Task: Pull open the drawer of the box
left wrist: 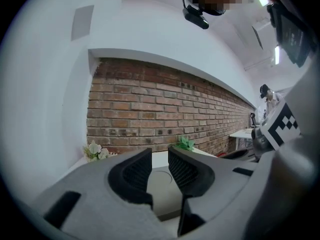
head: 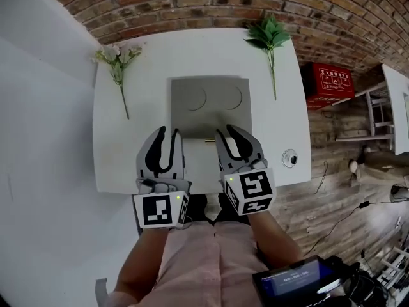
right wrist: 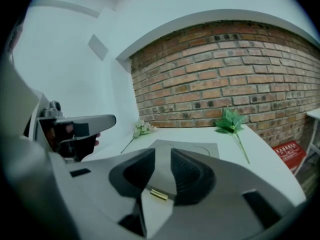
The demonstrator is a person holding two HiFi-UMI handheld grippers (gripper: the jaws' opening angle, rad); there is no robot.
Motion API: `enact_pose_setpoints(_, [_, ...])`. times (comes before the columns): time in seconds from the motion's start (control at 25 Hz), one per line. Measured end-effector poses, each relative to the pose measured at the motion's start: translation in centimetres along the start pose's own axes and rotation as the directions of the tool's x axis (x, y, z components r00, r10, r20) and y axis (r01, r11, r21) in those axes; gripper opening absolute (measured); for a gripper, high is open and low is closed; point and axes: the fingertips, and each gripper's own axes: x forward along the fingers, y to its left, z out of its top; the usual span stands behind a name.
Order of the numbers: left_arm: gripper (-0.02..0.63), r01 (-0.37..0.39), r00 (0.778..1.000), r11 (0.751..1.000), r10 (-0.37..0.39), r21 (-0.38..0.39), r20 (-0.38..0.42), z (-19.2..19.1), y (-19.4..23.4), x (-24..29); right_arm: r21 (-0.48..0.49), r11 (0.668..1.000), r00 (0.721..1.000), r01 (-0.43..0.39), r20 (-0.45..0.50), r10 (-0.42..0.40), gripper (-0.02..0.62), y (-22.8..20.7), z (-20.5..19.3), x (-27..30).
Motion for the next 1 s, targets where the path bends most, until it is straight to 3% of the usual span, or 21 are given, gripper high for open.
enact_pose_setpoints(0.56, [0.107,0.056,0.992,0.998,-0.056,0.003,-0.111,-5.9,-0.6,0.9,0.250,0.968,0.986,0.021,-0.166,0.021,0.100,0.1,-10.5,0.5])
enact_pose_setpoints(1.0, [0.108,0.045,0.991,0.999,-0.045,-0.006,-0.128,-6.7,-0.1,1.6,0.534,0.845,0.966,-0.030,-0.201,0.161,0.100,-0.1,-11.9,1.9])
